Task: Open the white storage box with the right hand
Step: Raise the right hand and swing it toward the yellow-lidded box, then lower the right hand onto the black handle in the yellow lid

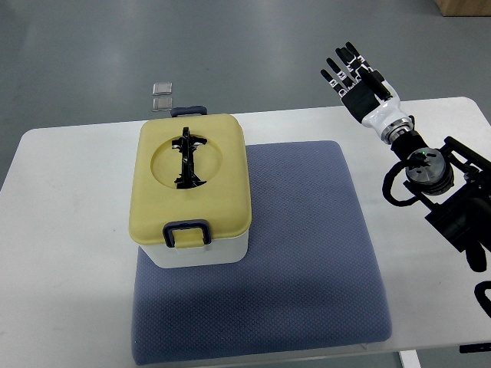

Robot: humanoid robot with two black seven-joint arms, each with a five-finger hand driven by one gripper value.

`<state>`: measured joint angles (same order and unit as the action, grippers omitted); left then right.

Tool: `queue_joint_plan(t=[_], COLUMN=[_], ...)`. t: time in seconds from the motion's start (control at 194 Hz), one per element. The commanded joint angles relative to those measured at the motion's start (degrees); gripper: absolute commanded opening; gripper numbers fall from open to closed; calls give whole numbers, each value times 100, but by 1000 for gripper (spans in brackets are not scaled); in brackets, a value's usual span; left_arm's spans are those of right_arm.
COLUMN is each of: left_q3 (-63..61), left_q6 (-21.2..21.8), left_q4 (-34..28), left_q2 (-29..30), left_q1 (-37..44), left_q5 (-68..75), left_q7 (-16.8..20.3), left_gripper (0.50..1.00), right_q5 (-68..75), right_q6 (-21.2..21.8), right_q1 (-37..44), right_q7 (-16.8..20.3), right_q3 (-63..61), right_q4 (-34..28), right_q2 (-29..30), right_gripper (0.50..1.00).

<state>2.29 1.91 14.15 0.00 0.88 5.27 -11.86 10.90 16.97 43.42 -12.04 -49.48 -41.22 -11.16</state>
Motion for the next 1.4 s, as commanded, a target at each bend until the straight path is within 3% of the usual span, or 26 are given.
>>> queue_joint_plan(t=[0.0, 0.263, 0.413, 0.547, 0.764, 0.841, 0.985, 1.181, 1.279, 1.393], left_q3=[-1, 78, 69, 69, 69, 78, 87, 78, 78, 87], left_q6=[3, 3, -6, -6, -15, -15, -15, -15, -15, -15], left_q4=[0, 0, 9, 79, 193, 211, 272, 281, 299, 299], left_q2=[0, 0, 0, 0, 0, 0, 0, 0, 0, 0], left_q1=[0, 0, 0, 0, -9, -9, -9, -9, -9, -9], left_q5=[0, 0, 9, 9, 9, 9, 9, 9, 9, 9], left_q7=[-9, 44, 26, 26, 26, 26, 26, 26, 26, 26], left_gripper=[1000, 1000, 1000, 1000, 1000, 1000, 1000, 1000, 1000, 1000], right_q5=[0, -88, -932, -2143, -4412, -5045, -6634, -8666, -9360, -9914], right_q6=[0, 9, 70, 79, 167, 167, 132, 44, -281, -1055], right_q1=[0, 106, 431, 1248, 3041, 3665, 4561, 4834, 4843, 4843], right_q7=[-1, 17, 61, 254, 193, 43, -624, -1319, -1442, -1653], right_q3=[0, 9, 114, 808, 3015, 3744, 4562, 4641, 4869, 5353], right_q4=[0, -9, -61, -79, -387, -518, -1019, -1766, -1872, -1872], right_q2=[0, -35, -79, -325, -597, -606, -633, -668, -589, -378], right_gripper=[942, 942, 942, 940, 938, 938, 936, 938, 936, 936])
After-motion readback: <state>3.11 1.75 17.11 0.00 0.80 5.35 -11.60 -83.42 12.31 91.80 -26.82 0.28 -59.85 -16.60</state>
